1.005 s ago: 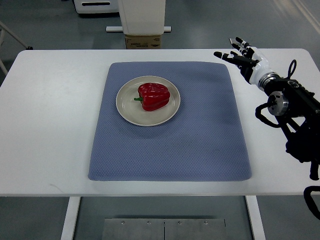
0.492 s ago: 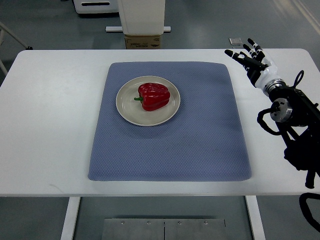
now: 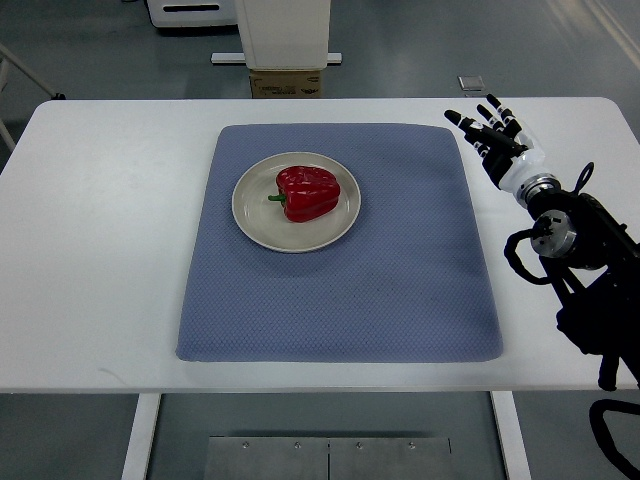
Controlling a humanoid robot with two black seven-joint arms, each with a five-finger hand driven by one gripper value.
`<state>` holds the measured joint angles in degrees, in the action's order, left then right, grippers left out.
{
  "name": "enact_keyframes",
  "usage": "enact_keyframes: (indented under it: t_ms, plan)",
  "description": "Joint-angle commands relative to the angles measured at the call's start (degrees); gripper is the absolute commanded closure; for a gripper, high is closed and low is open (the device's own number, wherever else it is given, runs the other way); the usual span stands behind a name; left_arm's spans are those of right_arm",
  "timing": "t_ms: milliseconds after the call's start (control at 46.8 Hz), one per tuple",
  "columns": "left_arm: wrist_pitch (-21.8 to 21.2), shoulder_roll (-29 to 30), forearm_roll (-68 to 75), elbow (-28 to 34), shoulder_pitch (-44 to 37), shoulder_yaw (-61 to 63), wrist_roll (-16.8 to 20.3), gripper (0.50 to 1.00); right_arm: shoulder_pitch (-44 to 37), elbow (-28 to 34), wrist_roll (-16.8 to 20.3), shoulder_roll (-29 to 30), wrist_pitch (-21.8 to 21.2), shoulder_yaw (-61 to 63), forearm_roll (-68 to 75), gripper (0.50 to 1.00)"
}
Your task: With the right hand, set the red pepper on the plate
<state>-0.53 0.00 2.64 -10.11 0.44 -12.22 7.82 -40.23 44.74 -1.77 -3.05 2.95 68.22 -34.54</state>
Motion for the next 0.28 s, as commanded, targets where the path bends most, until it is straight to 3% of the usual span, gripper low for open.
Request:
enact_keyframes:
  t_ms: [0, 257]
  plan:
    - [0.0, 0.0, 0.0, 0.0, 0.0, 0.0, 0.0, 0.5, 0.42, 0.17, 0.01, 0.15, 0.04, -0.01, 0.0, 0.5]
    - [0.0, 0.0, 0.0, 0.0, 0.0, 0.0, 0.0, 0.5, 2.0, 0.87, -0.16, 1.03, -0.05, 3.41, 0.0, 0.5]
